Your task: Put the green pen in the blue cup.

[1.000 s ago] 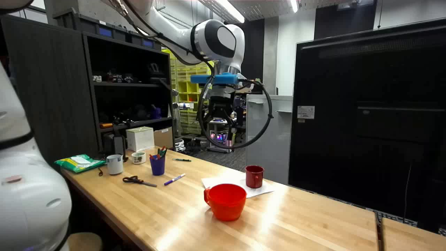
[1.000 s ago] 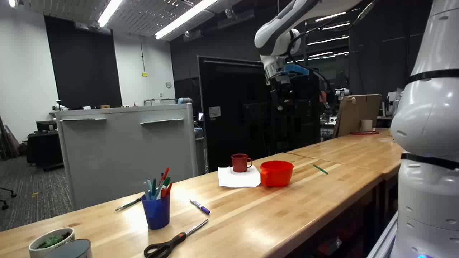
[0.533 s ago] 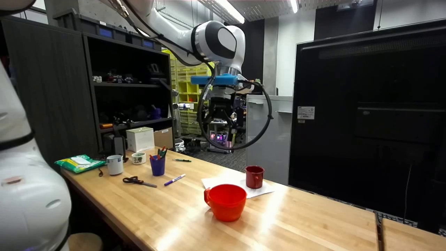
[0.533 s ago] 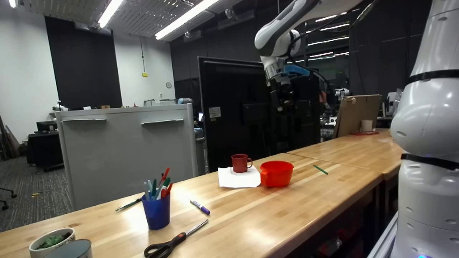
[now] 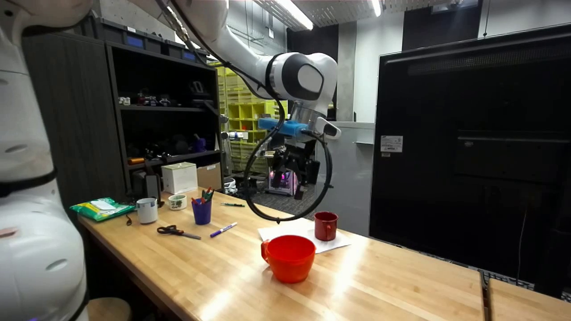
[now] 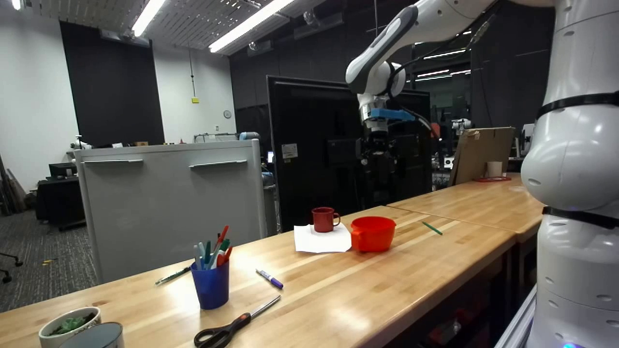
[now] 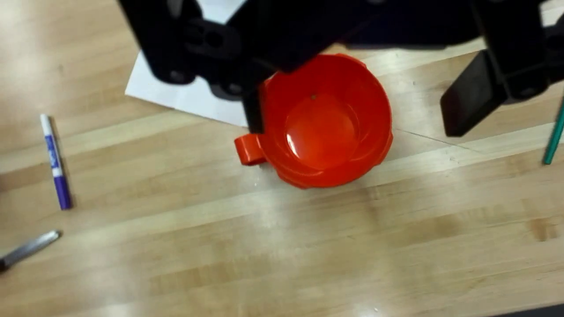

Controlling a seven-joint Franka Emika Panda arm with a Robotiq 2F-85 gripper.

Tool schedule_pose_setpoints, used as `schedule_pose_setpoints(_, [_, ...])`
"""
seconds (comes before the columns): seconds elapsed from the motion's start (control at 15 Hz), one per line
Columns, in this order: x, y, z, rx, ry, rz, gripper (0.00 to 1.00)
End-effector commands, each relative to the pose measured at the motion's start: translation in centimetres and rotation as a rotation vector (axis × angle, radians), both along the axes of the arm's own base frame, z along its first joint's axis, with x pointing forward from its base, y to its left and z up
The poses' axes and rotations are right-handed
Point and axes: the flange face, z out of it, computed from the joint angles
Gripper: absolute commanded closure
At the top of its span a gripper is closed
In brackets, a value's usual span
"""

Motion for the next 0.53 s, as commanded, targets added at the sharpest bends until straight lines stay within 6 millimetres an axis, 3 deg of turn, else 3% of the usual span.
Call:
schedule_pose_setpoints(0.0, [2.7, -2.5, -2.4, 0.046, -0.079, -0.184, 0.00])
schedule_pose_setpoints(0.2, [5.2, -5.3, -3.9, 0.036, -0.210, -0.309, 0.00])
schedule_pose_setpoints(0.47, [8.8, -10.6, -3.6, -0.076, -0.428, -0.402, 0.00])
